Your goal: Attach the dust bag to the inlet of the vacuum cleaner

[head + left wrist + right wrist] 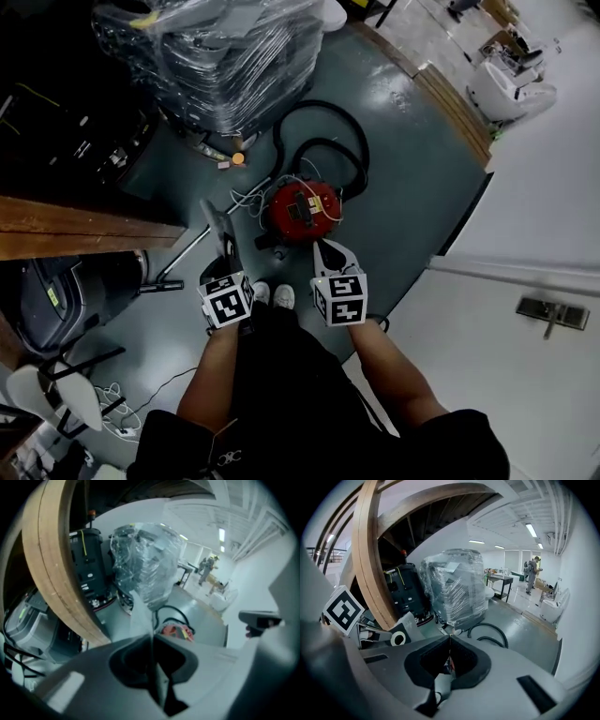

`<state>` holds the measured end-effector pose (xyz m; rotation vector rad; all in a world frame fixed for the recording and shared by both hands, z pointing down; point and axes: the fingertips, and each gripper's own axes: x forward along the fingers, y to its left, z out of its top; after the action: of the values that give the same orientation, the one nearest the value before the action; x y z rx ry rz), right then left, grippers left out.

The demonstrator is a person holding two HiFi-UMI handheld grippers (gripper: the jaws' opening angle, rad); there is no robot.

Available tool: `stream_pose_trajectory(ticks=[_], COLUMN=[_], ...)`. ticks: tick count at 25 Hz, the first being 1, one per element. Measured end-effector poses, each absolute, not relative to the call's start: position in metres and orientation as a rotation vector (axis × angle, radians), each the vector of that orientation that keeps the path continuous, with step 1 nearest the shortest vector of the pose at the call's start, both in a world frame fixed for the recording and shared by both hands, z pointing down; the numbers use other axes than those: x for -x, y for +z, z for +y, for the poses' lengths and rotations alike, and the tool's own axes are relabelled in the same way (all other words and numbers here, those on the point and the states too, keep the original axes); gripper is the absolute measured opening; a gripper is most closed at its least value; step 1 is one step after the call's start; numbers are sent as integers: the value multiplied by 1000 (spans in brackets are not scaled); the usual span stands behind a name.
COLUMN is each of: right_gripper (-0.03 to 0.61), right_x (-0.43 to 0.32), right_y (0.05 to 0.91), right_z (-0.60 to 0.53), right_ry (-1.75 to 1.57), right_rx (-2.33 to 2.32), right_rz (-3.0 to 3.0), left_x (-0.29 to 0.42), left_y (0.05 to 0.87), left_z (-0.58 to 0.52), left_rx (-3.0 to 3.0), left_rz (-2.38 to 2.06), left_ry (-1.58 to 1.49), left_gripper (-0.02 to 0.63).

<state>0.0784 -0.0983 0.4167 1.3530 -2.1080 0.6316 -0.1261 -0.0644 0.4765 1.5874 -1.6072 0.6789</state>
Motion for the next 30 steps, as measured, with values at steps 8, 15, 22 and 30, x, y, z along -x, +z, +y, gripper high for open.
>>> stream_pose_trajectory(ticks=[8,15,22,30], right_gripper=[11,129,196,172], right_x=[-93,-111,-113,-122], right_y=[546,655,739,775], right_z=[-116,-151,-162,-170], right_ry=[694,749,719,689], right_rx=[-1305,-1286,-1228,-1199], right_rz=[-1976,-1871,-1800,-1763], left_x=[125,125,131,114], left_y=[599,694,767,797], left_z=[-61,-66,-56,-47], left_rx=[-1531,-1504,-1464,-1474], left_rz=[-1541,-1545,-1547,-1486], left_ry=[731,749,804,863], left_gripper=[29,29,29,29])
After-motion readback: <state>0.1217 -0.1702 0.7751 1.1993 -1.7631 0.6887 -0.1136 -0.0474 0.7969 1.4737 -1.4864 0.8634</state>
